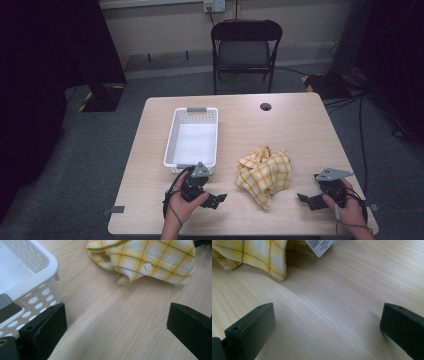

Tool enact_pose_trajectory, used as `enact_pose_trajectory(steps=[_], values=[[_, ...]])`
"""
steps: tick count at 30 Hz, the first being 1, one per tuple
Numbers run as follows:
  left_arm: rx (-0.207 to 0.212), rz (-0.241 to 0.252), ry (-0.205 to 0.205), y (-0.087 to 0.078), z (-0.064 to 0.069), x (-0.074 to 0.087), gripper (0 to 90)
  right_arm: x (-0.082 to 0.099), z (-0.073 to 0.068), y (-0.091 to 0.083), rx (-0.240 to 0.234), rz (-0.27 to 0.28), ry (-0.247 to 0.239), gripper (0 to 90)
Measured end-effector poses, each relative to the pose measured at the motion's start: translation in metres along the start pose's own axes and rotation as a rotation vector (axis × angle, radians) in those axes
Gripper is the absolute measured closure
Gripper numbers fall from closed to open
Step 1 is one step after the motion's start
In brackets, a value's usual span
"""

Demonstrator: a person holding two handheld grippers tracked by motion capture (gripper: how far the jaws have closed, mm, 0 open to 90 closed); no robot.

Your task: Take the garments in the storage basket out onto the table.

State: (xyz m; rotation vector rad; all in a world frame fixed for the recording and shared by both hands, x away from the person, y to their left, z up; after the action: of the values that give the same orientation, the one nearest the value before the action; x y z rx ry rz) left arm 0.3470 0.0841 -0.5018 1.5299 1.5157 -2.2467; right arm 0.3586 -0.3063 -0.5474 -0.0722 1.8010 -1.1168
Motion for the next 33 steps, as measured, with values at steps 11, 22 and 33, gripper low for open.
enact_pose_trajectory(steps=[11, 22, 33], values=[[-0.004, -0.005, -0.009, -0.002, -0.004, 0.003, 2.6, 0.0, 0.0, 0.0, 0.0, 0.0, 0.0, 0.0], [-0.014, -0.001, -0.021, -0.006, -0.01, 0.006, 2.6, 0.0, 0.0, 0.0, 0.0, 0.0, 0.0, 0.0], [-0.035, 0.007, -0.035, -0.011, -0.018, 0.009, 2.7, 0.0, 0.0, 0.0, 0.0, 0.0, 0.0, 0.0]])
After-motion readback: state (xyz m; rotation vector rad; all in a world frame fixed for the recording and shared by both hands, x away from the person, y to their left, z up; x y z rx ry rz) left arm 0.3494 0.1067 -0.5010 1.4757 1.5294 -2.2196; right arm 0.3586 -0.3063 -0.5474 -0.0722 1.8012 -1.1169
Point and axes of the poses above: each handheld gripper's, and its own axes: y roughly forward along the jaws, x roughly out of its underside, z roughly to its right, the point moved 4 cm from there along y, roughly forward along the jaws, and after that the axes turned 10 degrees about -x, right-handed, at the moved point
